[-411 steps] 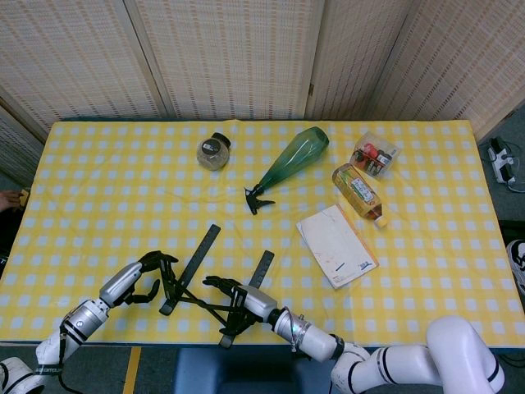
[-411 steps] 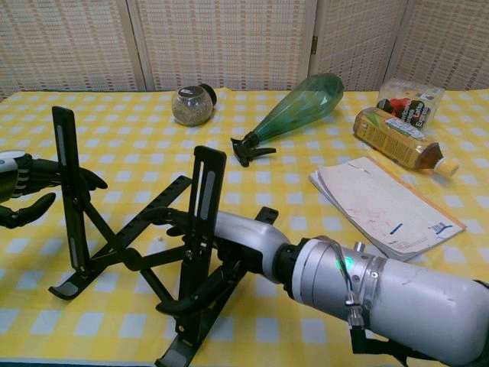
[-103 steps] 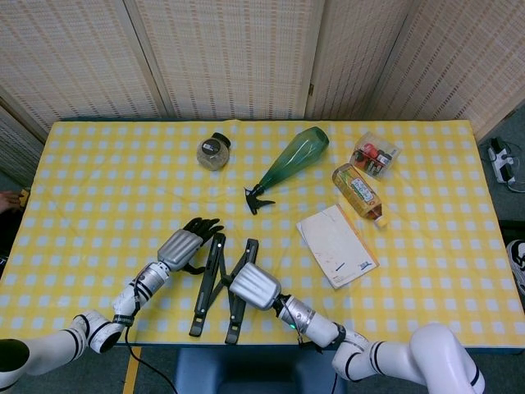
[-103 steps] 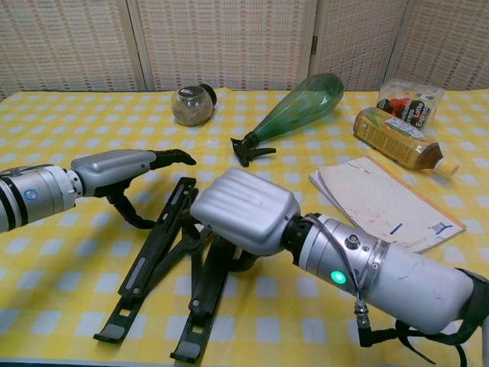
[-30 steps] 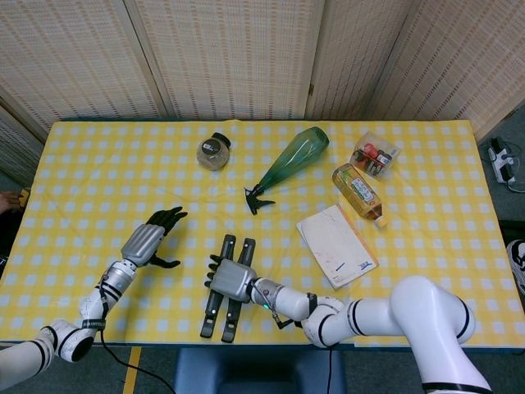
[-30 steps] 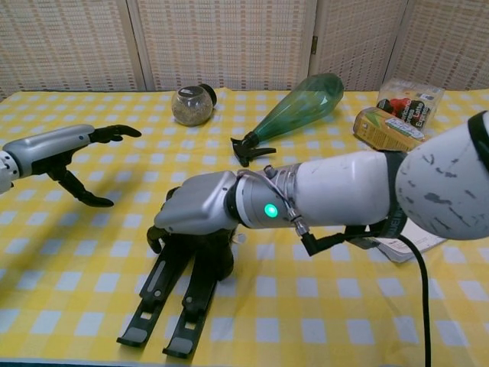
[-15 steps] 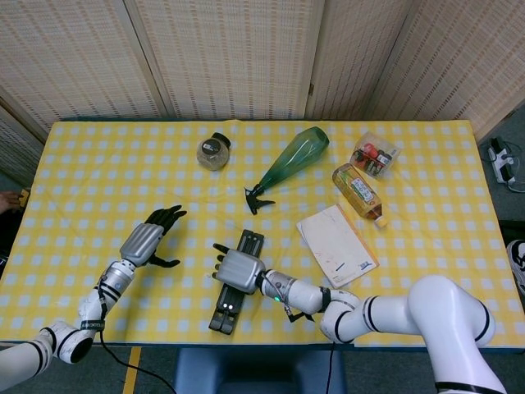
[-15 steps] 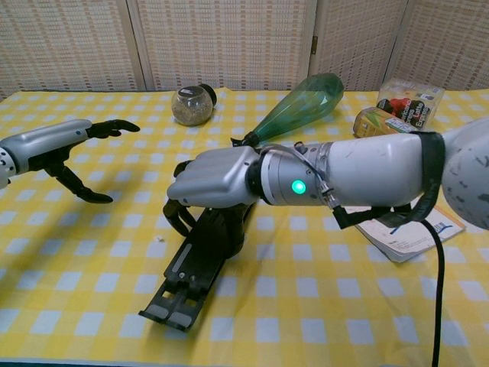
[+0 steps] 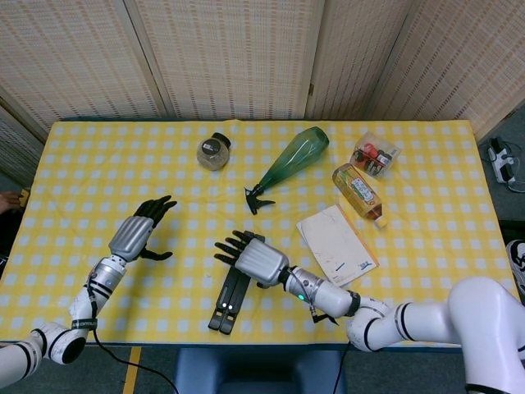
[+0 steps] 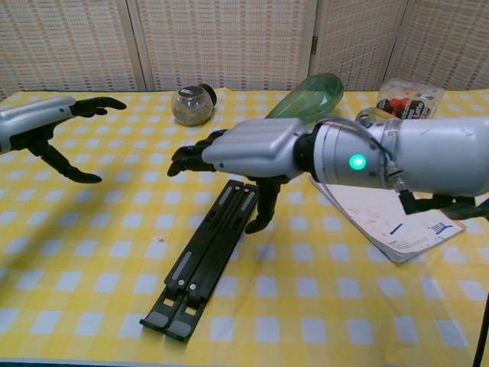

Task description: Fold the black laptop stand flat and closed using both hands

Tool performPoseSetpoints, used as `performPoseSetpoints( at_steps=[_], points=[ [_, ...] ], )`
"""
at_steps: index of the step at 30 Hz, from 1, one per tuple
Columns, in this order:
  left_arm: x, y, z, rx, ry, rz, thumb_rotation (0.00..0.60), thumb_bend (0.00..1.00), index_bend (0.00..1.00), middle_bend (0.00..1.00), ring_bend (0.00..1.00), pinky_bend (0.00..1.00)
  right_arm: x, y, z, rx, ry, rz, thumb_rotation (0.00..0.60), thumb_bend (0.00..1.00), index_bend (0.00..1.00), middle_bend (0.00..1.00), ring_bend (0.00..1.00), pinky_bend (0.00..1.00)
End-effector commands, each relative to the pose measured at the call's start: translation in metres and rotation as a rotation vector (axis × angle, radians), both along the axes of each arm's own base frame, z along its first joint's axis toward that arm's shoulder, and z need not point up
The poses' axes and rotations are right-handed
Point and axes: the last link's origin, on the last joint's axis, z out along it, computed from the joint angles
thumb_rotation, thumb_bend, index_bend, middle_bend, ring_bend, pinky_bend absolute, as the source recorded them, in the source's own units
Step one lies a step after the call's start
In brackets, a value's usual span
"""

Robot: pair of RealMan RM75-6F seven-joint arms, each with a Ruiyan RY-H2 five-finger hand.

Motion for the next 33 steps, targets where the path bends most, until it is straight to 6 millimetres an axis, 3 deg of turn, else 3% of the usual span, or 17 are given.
performPoseSetpoints(
  at_steps=[1, 4, 9, 15, 24, 33],
  points=[
    [-0.001, -0.003, 0.020, 0.060, 0.014, 0.009, 0.600, 0.21, 0.00, 0.00, 0.00, 0.00, -0.037, 0.007, 0.048, -0.121, -0.086, -0.115, 0.600, 0.22, 0.00, 0.04, 0.05, 0.00],
    [-0.004, -0.007, 0.034, 0.106, 0.052, 0.010, 0.600, 0.21, 0.00, 0.00, 0.00, 0.00, -0.059, 0.015, 0.074, -0.208, -0.106, -0.162, 0.600, 0.22, 0.00, 0.06, 0.06, 0.00],
    [-0.017, -0.024, 0.063, 0.244, 0.117, 0.020, 0.600, 0.23, 0.01, 0.00, 0.00, 0.00, -0.114, 0.032, 0.124, -0.420, -0.091, -0.272, 0.600, 0.22, 0.00, 0.07, 0.07, 0.00],
    [-0.035, -0.058, 0.086, 0.352, 0.154, 0.052, 0.600, 0.25, 0.03, 0.00, 0.00, 0.00, -0.170, 0.058, 0.161, -0.535, -0.111, -0.446, 0.600, 0.22, 0.00, 0.05, 0.07, 0.00],
    [-0.056, -0.115, 0.106, 0.442, 0.189, 0.115, 0.600, 0.25, 0.02, 0.00, 0.00, 0.00, -0.229, 0.110, 0.199, -0.662, -0.167, -0.608, 0.600, 0.22, 0.00, 0.00, 0.01, 0.00],
    [-0.068, -0.163, 0.105, 0.395, 0.224, 0.181, 0.600, 0.25, 0.02, 0.00, 0.00, 0.00, -0.261, 0.149, 0.211, -0.738, -0.210, -0.696, 0.600, 0.22, 0.00, 0.00, 0.00, 0.00]
  ],
)
